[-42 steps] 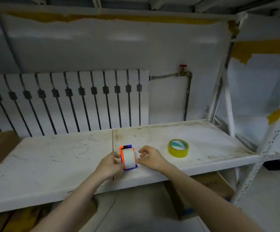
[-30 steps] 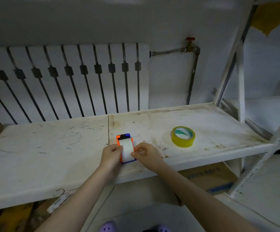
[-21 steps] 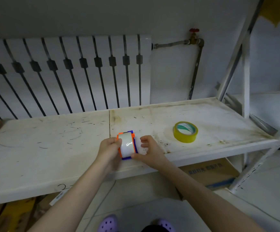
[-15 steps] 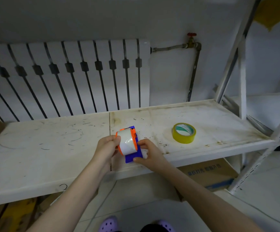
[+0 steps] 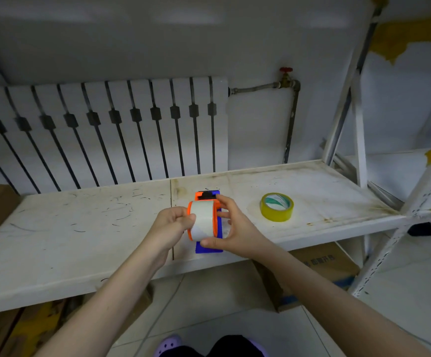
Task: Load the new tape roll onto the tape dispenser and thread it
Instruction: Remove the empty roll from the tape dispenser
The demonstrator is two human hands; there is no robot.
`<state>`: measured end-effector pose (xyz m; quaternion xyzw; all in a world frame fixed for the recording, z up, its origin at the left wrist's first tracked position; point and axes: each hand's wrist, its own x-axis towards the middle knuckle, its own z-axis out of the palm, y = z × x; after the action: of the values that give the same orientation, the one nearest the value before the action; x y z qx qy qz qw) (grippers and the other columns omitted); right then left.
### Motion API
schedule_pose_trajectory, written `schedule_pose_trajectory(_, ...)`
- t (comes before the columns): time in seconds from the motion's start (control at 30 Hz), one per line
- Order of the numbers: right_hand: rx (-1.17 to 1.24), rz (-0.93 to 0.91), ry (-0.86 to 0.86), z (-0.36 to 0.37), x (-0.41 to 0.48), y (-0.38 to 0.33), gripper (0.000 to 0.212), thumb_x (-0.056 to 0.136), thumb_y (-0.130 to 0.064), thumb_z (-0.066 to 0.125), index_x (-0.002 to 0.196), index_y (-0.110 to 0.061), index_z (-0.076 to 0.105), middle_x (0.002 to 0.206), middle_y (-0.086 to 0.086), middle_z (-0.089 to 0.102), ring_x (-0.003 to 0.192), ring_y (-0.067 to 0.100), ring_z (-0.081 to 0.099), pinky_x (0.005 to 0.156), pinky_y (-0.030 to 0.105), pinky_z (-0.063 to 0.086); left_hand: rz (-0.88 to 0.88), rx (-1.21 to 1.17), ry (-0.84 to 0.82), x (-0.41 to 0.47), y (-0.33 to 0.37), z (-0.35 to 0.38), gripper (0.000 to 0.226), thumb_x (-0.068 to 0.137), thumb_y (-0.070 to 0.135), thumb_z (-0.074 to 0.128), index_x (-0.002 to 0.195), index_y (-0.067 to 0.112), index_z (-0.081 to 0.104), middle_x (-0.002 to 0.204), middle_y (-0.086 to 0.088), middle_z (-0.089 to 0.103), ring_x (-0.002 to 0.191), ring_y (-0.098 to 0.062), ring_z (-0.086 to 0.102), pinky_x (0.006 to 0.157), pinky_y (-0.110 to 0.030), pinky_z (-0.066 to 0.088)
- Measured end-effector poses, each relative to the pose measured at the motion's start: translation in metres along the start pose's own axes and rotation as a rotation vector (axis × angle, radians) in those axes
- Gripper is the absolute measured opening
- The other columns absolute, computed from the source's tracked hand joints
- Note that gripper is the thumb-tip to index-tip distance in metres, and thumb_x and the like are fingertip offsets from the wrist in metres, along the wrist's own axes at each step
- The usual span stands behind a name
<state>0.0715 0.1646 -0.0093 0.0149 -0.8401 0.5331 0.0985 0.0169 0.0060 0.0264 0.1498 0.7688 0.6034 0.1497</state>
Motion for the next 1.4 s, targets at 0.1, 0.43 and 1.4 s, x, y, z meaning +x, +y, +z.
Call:
schedule_pose_trajectory(0.1, 0.061, 0.022, -0.036, -0.006, -0.006, -0.005, 0.071, 0.073, -0.024, 0.079, 0.125, -0.033, 0.032, 0.111, -0.026, 0.043, 0.103, 0.008, 0.055, 0.069, 0.013, 0.054, 0.014, 0.009, -0.062, -0.009, 0.002, 0.003, 0.01, 0.089, 0.012, 0.059, 0.097, 0.007, 0.063, 0.092, -0.009, 0.069, 0.089, -0.019, 0.065, 0.071, -0.025, 0.053)
schedule_pose_trajectory(0.43, 0.259, 0.141, -0.065, -0.02, -0.017, 0.003, 0.065, 0.072, -0.012, 0.079, 0.123, -0.024, 0.042, 0.129, -0.001, 0.052, 0.112, 0.021, 0.059, 0.073, 0.024, 0.059, -0.021, -0.031, -0.104, -0.021, 0.003, 0.01, 0.007, 0.089, 0.016, 0.06, 0.09, 0.011, 0.065, 0.095, -0.016, 0.071, 0.094, -0.028, 0.064, 0.093, -0.048, 0.049)
schedule_pose_trajectory(1.4, -0.102, 0.454, 0.937, -0.17, 0.016, 0.116, 0.097, 0.064, -0.041, 0.08, 0.137, -0.005, 0.028, 0.138, 0.017, 0.043, 0.124, 0.036, 0.046, 0.101, 0.047, 0.043, -0.192, -0.196, 0.176, 0.044, -0.014, 0.072, 0.025, 0.09, 0.006, 0.057, 0.114, -0.002, 0.059, 0.106, -0.017, 0.064, 0.073, -0.017, 0.059, 0.053, -0.025, 0.044)
